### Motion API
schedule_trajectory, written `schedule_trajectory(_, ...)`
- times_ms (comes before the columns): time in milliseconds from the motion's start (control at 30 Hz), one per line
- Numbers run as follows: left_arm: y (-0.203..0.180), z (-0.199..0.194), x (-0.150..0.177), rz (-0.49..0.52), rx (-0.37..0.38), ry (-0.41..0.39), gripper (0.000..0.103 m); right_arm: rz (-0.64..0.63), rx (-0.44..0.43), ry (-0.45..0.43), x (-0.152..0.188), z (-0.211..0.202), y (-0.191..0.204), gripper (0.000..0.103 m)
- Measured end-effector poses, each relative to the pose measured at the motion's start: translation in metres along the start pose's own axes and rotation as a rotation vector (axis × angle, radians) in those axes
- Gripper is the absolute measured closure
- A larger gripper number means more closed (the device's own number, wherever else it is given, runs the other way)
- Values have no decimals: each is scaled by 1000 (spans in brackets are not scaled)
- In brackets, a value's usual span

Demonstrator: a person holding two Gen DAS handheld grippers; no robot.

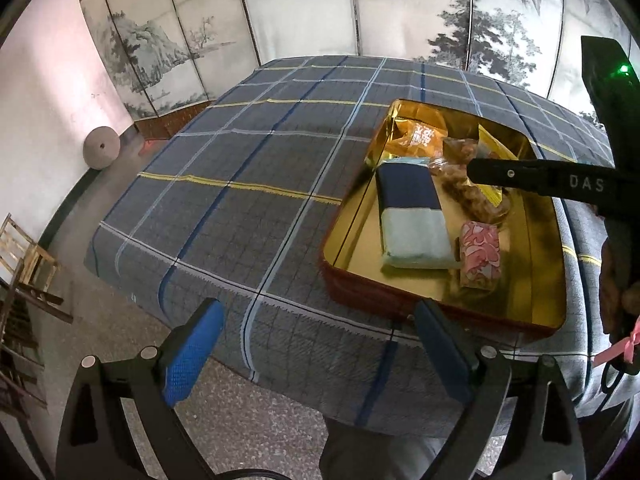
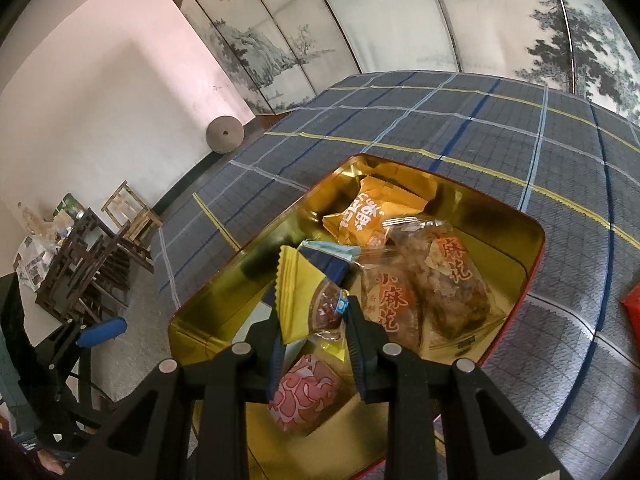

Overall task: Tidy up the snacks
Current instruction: 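Carry the yellow-wrapped candy into the gold tray and open the right gripper, then move the left gripper to the red packet and grasp it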

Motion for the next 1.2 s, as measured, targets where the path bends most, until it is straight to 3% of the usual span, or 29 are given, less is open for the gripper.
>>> schedule_trajectory(567, 8, 12, 7, -19, 7, 38, 9, -3, -18, -1, -2, 9, 12, 71)
schedule_trajectory(933, 10, 16, 9, -30, 9, 58, 9, 42, -92, -34, -6, -2, 15, 63)
schedule_trajectory(1200, 14, 13, 9, -33, 1, 55, 9, 44, -93, -53, 15, -20, 12, 63)
Point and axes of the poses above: each gripper's, at about its wrist camera, not at the fingertips, and z roughly the way its jaws point, y to its left, x to its underside, the point moved 6 cm from there along z, roughly the way its jaws point, and after that the axes turned 7 degrees about x, right-handed, at the moved point
